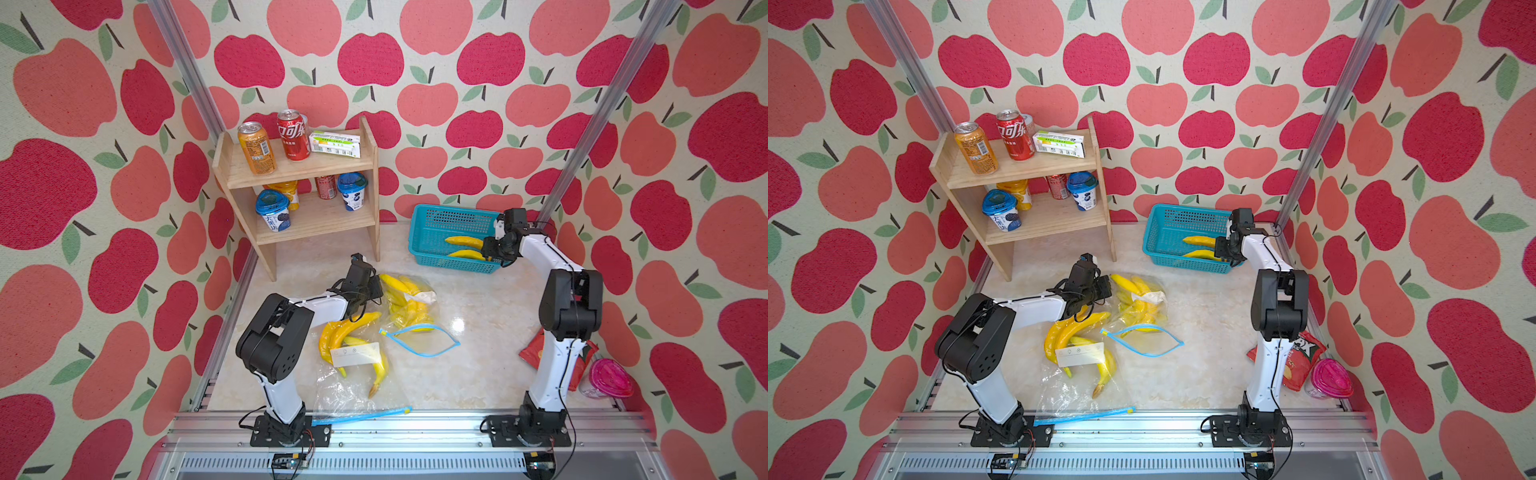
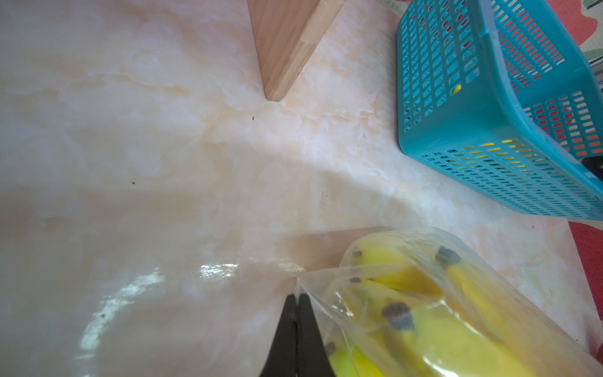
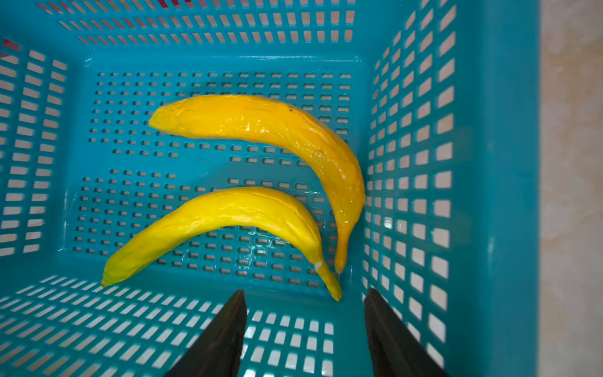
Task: Open the zip-top bag and take out the banana
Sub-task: Place the banana in the basket.
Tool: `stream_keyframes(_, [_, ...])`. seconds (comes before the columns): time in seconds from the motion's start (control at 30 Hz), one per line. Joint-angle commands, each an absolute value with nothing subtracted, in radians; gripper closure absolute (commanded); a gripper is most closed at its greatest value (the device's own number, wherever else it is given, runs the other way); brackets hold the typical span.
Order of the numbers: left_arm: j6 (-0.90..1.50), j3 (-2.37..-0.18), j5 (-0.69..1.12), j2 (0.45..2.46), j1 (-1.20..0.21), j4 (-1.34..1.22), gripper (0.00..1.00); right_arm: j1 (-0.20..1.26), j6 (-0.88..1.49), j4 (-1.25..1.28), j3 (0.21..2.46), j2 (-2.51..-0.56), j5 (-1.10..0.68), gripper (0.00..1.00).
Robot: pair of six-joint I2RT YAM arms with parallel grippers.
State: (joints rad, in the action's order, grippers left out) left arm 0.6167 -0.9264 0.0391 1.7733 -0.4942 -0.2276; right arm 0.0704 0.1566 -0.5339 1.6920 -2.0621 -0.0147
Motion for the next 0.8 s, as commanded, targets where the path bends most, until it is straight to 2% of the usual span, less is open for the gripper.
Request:
stream_keyframes(0.0, [0.641,-0.91,0.052,1.751,-0.501,-0.215,1.0,0.062,0.11,-0.555,1.68,-1.995,0.026,0.39])
stream_keyframes(0.2, [0.639,-0.916,0.053,1.75,-0.501,-0.215,1.0,0.053,0.109,-0.556,1.648,-1.933,-0.011,0.39])
stream_keyframes(0.37, [0.653,-0.91,0.061,1.742,-0.502,-0.211,1.0,0.108,0.162,-0.472,1.513,-1.727,-0.091,0.38])
stream_keyframes(0.5, [0.66,-0.899,0.06,1.734,-0.502,-0.213,1.0,0.241,0.185,-0.424,1.334,-1.45,-0.134,0.35])
stream_keyframes(0.63, [0.661,-0.9,0.076,1.745,-0.496,-0.219,1.0,0.44,0.147,-0.411,1.158,-1.206,-0.074,0.32])
stream_keyframes(0.77, [0.663,-0.903,0.106,1.754,-0.485,-0.22,1.0,0.537,0.138,-0.53,1.09,-1.079,-0.035,0.38])
